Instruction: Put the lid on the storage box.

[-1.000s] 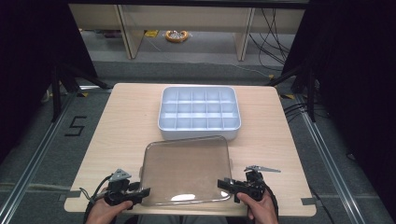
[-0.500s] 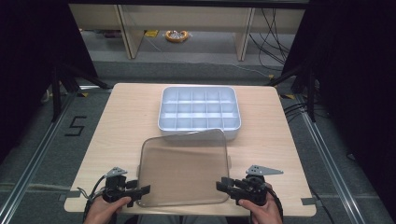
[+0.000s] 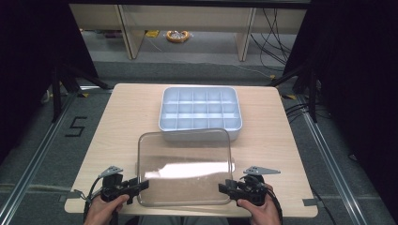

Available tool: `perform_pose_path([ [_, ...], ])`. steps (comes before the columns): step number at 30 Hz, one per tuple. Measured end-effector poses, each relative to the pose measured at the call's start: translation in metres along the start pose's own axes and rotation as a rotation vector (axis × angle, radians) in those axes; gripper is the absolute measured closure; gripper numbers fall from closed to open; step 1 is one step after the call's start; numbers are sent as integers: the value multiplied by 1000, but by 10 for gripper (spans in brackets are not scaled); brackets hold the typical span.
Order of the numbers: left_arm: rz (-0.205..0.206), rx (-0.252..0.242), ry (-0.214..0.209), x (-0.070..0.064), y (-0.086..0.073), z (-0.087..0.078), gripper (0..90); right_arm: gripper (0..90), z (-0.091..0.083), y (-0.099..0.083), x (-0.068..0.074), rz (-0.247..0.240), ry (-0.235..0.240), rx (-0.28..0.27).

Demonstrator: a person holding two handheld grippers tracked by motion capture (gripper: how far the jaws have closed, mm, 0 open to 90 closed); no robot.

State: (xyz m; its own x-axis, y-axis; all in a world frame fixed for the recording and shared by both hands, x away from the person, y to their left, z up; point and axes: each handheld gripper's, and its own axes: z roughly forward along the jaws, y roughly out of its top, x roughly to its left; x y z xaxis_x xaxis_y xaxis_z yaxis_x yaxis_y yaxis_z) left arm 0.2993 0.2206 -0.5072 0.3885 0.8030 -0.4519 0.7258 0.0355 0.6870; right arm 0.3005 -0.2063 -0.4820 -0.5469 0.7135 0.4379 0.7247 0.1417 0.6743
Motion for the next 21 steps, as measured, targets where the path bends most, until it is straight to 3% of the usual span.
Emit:
perform_pose_path([
  [1, -4, -10, 2, -1, 0, -3, 530, 563, 0, 0, 1, -5, 5, 0],
  [5, 5, -73, 20, -6, 4, -11, 591, 564, 1, 1, 7, -29, -63, 42],
  [9, 28, -81, 51, -11, 5, -15, 599, 572, 2, 2, 9, -56, -83, 35],
  [11, 12, -83, 35, -11, 6, -16, 604, 575, -1, 4, 14, -28, -83, 12],
  [12, 12, -83, 35, -11, 6, -16, 611, 574, -2, 5, 11, -59, -92, -3],
  [14, 9, -96, 18, -13, 7, -17, 614, 573, -3, 6, 11, -51, -90, -5],
  [15, 8, -96, 16, -15, 9, -18, 615, 571, -5, 7, 12, -2, -82, -12],
  [17, 18, -114, 19, -17, 13, -18, 621, 561, -6, 12, 5, -26, -83, -39],
  [21, 48, -133, 35, -25, 29, -11, 623, 532, -6, 22, 1, -17, -128, -56],
])
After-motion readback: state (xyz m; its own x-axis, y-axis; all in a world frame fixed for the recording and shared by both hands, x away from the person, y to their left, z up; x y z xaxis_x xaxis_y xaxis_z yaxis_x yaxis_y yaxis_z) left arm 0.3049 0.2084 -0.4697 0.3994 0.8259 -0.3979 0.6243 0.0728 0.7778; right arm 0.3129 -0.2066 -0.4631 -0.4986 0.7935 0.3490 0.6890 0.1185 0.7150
